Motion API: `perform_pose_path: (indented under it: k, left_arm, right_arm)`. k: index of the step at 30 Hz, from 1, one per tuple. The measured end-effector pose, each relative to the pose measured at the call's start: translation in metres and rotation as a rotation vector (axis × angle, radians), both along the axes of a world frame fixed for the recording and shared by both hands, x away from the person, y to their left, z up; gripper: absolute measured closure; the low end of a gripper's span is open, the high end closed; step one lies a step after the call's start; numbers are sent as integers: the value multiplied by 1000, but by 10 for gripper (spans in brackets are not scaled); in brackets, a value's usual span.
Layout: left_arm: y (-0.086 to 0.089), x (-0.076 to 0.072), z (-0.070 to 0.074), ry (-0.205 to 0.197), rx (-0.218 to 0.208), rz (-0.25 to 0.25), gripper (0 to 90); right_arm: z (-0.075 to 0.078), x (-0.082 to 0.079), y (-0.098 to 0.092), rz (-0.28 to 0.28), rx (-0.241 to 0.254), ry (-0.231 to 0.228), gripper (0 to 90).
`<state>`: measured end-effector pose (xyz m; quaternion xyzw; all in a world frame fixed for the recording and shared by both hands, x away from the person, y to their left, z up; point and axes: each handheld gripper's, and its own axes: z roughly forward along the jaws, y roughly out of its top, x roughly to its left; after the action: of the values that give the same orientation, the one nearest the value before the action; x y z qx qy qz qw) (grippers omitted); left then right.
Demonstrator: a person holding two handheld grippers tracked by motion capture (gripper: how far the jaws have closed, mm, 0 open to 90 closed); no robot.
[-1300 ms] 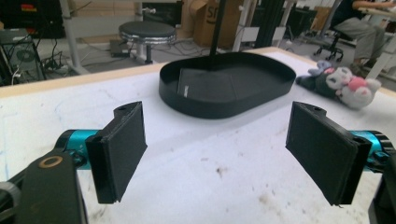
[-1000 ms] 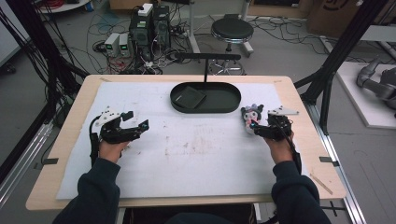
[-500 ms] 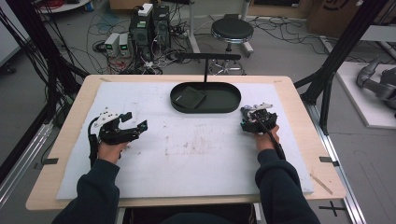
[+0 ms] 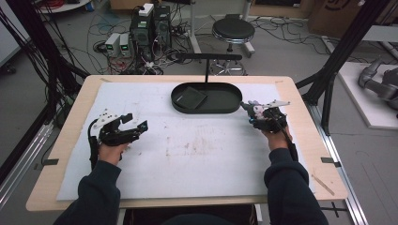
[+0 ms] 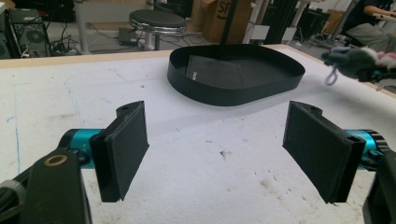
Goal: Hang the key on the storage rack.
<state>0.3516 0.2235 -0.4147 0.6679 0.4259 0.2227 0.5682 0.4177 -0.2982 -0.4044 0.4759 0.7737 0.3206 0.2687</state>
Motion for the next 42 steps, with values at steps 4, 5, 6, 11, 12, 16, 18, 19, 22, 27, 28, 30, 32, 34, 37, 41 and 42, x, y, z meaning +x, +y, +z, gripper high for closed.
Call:
perform_pose_path:
  k: [4, 5, 6, 11, 12, 16, 18, 19, 22, 27, 28, 30, 32, 34, 37, 41, 42]
  left_arm:
    - [1, 1, -1, -13, 2, 2, 221]
    - [1, 1, 0, -15, -1, 1, 221]
    - [1, 1, 0, -15, 0, 0, 221]
    - [1, 2, -1, -24, 7, 4, 221]
    - [2, 2, -1, -25, 9, 4, 221]
    - [3, 2, -1, -25, 13, 9, 221]
    - [3, 1, -1, -26, 7, 9, 221]
    - [3, 2, -1, -27, 7, 9, 221]
    - [4, 2, -1, -26, 11, 10, 221]
    - [5, 2, -2, -23, 14, 9, 221]
    - [5, 2, -2, -22, 12, 12, 221]
    - [6, 3, -2, -23, 10, 16, 221]
    - [8, 3, -2, -23, 7, 20, 221]
    - [8, 3, -2, -22, 2, 21, 221]
    - [8, 3, -2, -20, 0, 22, 221]
    - [8, 3, -3, -19, 0, 23, 221]
    - [8, 4, -3, -19, -1, 24, 221]
  right_arm:
    - [16, -3, 3, 48, 15, -21, 408]
    - [23, -3, 5, 70, 11, -32, 408]
    - [29, -4, 8, 85, -1, -43, 408]
    - [52, 0, 21, 141, -14, -97, 407]
    - [57, 2, 24, 144, -13, -103, 406]
    - [69, 14, 32, 156, -10, -128, 406]
    - [77, 20, 36, 163, -12, -148, 406]
    - [81, 24, 38, 170, -9, -156, 406]
    - [93, 35, 41, 172, 6, -164, 407]
    - [110, 53, 47, 164, 18, -179, 407]
    - [113, 56, 49, 161, 22, -187, 408]
    - [117, 63, 51, 155, 34, -193, 408]
    - [119, 70, 53, 146, 40, -188, 408]
    - [118, 75, 54, 133, 47, -206, 408]
    - [115, 83, 52, 107, 80, -212, 408]
    - [110, 91, 49, 76, 115, -221, 408]
    - [109, 92, 48, 66, 110, -225, 408]
